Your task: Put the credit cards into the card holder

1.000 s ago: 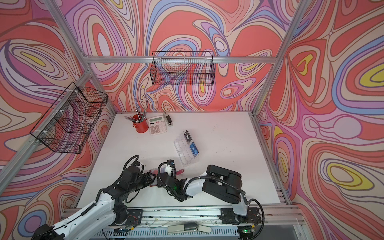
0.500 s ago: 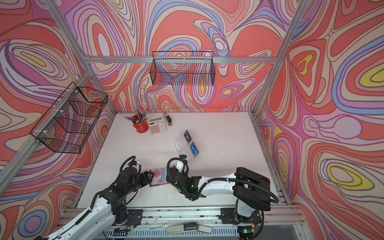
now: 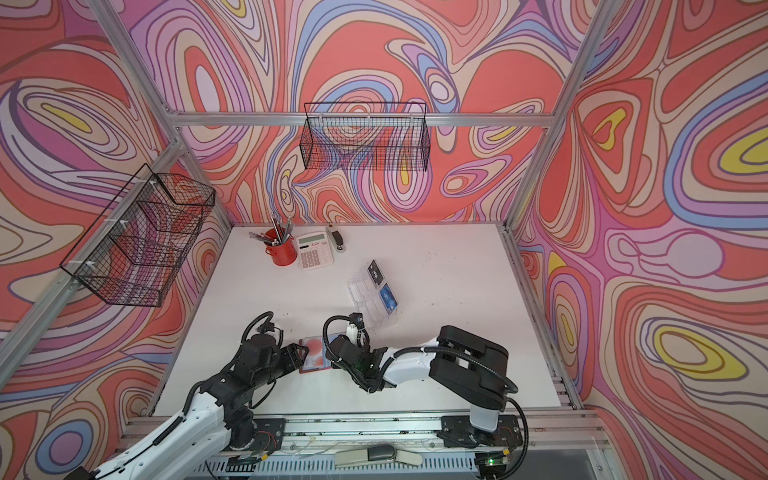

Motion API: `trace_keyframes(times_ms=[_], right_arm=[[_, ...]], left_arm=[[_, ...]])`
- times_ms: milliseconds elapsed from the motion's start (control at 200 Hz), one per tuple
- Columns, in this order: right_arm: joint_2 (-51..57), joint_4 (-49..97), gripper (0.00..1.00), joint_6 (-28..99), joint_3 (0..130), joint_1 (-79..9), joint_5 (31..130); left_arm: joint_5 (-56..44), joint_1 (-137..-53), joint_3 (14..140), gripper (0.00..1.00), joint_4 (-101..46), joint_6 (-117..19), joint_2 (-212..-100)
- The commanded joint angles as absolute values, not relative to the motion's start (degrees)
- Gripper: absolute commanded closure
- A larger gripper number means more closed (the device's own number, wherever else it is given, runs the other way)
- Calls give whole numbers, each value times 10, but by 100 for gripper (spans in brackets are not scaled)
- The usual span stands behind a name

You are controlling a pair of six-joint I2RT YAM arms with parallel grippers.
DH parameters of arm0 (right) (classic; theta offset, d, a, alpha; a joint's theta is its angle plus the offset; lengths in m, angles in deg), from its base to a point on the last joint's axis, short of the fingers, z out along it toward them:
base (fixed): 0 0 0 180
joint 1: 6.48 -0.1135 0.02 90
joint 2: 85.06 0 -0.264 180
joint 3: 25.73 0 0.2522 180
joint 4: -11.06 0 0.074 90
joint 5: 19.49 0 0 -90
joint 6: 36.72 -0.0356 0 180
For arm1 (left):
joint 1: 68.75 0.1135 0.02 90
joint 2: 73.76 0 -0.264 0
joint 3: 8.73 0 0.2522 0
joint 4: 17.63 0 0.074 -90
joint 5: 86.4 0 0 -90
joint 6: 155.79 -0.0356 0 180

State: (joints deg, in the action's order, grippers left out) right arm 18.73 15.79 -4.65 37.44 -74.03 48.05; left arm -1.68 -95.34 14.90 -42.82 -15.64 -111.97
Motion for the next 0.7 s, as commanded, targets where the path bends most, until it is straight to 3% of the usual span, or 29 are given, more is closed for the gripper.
trace_keyframes(times_ms=[0, 145, 391, 691], right_arm=[[196, 181, 56, -53, 388, -736, 478], [210, 193, 56, -62, 387, -736, 476], [221, 187, 62, -91, 360, -736, 479], [231, 124, 69, -119, 306, -737, 497]], left_arm=[[7, -954, 161, 43, -455, -147, -1129], [36, -954, 168, 44, -487, -110, -1149], [-4, -954, 176, 44, -445, -107, -1208], [-123, -954, 195, 44, -367, -79, -1271]])
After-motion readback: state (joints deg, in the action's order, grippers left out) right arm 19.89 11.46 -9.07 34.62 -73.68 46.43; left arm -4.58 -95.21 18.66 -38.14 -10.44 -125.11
